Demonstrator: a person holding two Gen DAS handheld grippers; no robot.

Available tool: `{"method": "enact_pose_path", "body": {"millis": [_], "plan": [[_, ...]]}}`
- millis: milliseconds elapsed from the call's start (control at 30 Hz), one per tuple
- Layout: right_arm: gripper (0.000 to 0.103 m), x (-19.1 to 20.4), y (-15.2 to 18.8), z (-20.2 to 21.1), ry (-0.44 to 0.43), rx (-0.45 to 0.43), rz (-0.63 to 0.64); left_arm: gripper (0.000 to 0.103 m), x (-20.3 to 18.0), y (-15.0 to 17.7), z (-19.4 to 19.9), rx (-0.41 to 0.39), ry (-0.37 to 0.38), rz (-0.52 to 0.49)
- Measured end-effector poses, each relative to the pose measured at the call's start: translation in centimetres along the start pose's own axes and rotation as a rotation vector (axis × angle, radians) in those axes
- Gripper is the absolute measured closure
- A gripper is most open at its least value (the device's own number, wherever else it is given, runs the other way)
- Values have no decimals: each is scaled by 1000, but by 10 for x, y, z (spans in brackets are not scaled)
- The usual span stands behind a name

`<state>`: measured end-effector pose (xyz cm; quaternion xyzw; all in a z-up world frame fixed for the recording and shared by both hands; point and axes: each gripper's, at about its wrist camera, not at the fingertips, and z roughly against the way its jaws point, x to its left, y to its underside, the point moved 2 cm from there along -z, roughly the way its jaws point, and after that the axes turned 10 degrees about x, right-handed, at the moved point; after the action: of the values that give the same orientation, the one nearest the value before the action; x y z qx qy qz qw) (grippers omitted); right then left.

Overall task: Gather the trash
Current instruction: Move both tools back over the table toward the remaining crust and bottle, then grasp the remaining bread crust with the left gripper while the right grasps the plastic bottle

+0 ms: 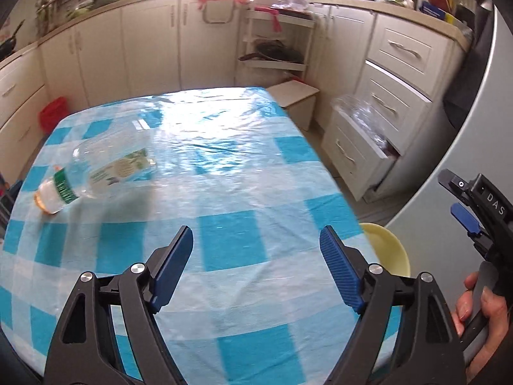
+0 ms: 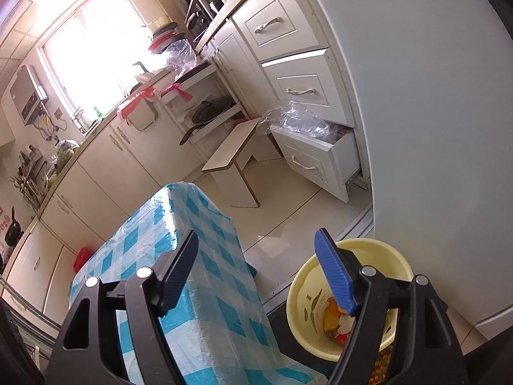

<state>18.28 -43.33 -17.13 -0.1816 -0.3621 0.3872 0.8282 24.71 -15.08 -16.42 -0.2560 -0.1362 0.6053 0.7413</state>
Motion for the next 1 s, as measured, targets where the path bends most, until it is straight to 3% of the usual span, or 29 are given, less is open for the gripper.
{"method": "enact_pose_path", "body": {"millis": [133, 267, 367, 567, 700, 867, 1000], "plan": [[28, 20, 8, -10, -12, 42, 67, 24, 74, 5, 15, -34, -80, 125], [27, 48, 19, -20, -46, 94, 166, 24, 160, 9, 29, -66, -153, 315], [25, 75, 33, -27, -80, 138, 272, 24, 213, 6, 30, -64, -165, 439], [24, 147, 66, -37, -212, 243, 535, 24, 262, -13, 4, -31, -161, 514], [15, 225, 83, -45, -285, 274, 912, 26, 278, -21, -9, -6, -134, 531], [15, 321, 119, -70, -225, 259, 1521, 28, 285, -25, -18, 24, -118, 492], [15, 363, 141, -100, -185, 286, 1822, 28, 292, -26, -24, 59, -98, 454]]}}
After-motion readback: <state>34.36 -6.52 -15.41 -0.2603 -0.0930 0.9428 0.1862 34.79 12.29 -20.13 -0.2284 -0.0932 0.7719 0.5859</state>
